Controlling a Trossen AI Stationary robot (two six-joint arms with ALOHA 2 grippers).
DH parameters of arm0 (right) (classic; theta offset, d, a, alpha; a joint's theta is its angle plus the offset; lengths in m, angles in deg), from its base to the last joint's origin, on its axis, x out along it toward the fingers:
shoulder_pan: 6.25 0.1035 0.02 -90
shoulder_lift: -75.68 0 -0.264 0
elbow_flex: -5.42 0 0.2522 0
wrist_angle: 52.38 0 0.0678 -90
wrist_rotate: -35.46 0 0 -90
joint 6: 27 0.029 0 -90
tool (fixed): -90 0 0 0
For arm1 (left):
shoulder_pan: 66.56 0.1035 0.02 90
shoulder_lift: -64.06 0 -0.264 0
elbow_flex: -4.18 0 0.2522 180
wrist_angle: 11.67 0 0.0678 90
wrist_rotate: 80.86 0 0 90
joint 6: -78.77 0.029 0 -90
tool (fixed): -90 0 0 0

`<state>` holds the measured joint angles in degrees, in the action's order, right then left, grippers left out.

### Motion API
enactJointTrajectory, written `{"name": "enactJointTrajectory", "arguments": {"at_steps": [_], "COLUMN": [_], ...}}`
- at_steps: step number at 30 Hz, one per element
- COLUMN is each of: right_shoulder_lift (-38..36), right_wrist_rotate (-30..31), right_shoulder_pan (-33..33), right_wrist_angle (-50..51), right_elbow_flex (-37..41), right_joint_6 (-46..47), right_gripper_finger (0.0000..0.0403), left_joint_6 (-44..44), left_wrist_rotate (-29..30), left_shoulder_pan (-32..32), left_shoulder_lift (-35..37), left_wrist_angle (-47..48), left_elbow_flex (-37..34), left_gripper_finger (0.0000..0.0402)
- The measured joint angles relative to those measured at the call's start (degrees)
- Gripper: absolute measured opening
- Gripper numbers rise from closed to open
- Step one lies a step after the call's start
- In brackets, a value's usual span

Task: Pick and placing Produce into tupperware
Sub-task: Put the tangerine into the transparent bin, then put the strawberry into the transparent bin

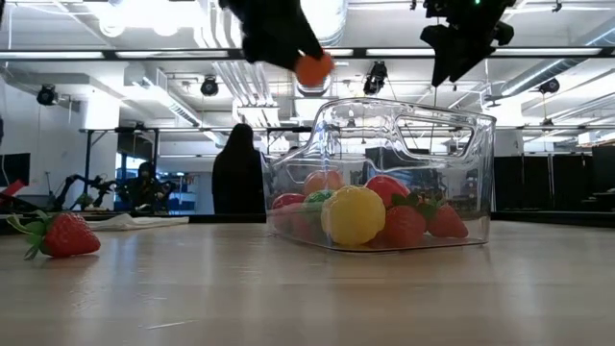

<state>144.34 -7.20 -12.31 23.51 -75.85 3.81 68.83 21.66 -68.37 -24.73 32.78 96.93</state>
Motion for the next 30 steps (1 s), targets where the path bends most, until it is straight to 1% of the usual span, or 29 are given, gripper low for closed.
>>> {"name": "enactJointTrajectory", "arguments": {"at_steps": [2, 6, 10, 12, 15, 18, 22, 24, 27, 30], "right_shoulder_lift": [0.0, 0.0, 0.0, 0.0, 0.0, 0.0, 0.0, 0.0, 0.0, 0.0], "right_wrist_rotate": [-0.9, -2.5, -2.7, -2.6, -2.5, -2.3, -2.3, -2.3, -2.3, -2.4], "right_shoulder_pan": [0.0, 0.0, -0.2, -0.4, -1.1, -2.0, -3.6, -4.4, -5.2, -5.9], "right_wrist_angle": [0.2, 0.8, 1.1, 1.1, 1.0, 0.2, -2.0, -3.4, -5.5, -6.4], "right_elbow_flex": [0.0, 0.2, 0.3, 0.4, 0.4, 0.4, 0.5, 0.5, 0.5, 0.6], "right_joint_6": [0.0, 0.0, -1.0, -1.8, -2.8, -4.1, -6.3, -7.7, -9.2, -9.9], "right_gripper_finger": [0.0237, 0.0237, 0.0237, 0.0237, 0.0237, 0.0237, 0.0237, 0.0237, 0.0237, 0.0237], "left_joint_6": [-0.2, -5.1, -9.4, -10.9, -12.0, -11.8, -11.7, -11.8, -12.1, -12.2], "left_wrist_rotate": [-0.3, -2.9, -6.9, -7.8, -8.2, -9.6, -10.8, -10.8, -10.8, -10.6], "left_shoulder_pan": [0.8, 1.4, 1.3, 1.4, 1.4, 1.2, -1.6, -3.6, -7.2, -10.9], "left_shoulder_lift": [-2.6, -7.6, -10.6, -10.8, -9.9, -7.2, -2.1, -0.1, 1.8, 2.0], "left_wrist_angle": [-1.6, -1.9, -2.2, -1.7, 0.6, 7.7, 18.0, 21.0, 22.3, 21.9], "left_elbow_flex": [-0.1, 1.4, 2.7, 2.9, 2.9, 2.9, 2.6, 1.6, -0.3, -1.7], "left_gripper_finger": [0.0244, 0.0247, 0.0270, 0.0287, 0.0311, 0.0323, 0.0317, 0.0311, 0.0301, 0.0296]}}
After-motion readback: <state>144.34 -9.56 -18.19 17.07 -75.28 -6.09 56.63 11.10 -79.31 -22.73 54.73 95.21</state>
